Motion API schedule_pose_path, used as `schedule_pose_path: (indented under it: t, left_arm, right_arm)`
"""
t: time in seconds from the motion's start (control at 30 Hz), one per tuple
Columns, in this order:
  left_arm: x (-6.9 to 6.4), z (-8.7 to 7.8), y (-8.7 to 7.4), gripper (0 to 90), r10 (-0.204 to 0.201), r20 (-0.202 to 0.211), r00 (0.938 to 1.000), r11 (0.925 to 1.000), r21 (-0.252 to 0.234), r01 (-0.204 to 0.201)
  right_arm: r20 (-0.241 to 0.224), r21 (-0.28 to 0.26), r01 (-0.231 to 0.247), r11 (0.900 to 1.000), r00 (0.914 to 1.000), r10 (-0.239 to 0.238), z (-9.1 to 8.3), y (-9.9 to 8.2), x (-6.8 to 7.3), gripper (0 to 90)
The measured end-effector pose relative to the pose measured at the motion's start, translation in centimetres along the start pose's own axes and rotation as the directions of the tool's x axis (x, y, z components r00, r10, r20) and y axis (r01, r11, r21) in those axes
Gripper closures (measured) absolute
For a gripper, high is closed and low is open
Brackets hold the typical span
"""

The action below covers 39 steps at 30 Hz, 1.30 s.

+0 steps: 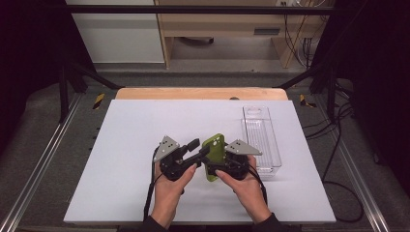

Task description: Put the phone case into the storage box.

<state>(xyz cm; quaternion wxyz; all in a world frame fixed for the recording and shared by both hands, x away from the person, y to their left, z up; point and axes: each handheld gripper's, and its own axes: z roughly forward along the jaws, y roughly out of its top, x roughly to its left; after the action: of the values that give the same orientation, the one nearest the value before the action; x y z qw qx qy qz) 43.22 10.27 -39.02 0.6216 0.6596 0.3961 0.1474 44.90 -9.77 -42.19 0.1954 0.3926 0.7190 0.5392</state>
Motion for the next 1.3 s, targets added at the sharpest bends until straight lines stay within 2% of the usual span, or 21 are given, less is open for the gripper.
schedule_pose_path:
  t: [0.5, 0.8, 1.1, 1.3]
  left_arm:
    - [0.5, -0.4, 0.3, 43.2, 0.003, -0.024, 0.9997, 0.9997, -0.022, -0.004]
    - [1.0, -0.8, 0.6, 36.6, 0.001, -0.052, 0.9986, 0.9992, -0.04, -0.003]
    - [1.7, -1.4, 0.9, 29.1, 0.032, -0.091, 0.9954, 0.9986, -0.04, -0.035]
    - [2.5, -1.9, 1.0, 25.2, 0.034, -0.113, 0.9931, 0.9984, -0.041, -0.039]
  right_arm:
    - [0.005, 0.006, -0.009, 0.9999, 0.9999, 0.009, 0.1, -0.1, -0.1, 16.2]
    - [0.008, 0.006, -0.013, 0.9999, 0.9999, 0.013, 0.1, -0.1, -0.1, 16.2]
    - [0.013, 0.005, -0.015, 0.9999, 0.9998, 0.015, 0.0, -0.1, -0.2, 16.2]
    - [0.015, 0.006, -0.017, 0.9998, 0.9997, 0.017, 0.1, -0.2, -0.2, 16.2]
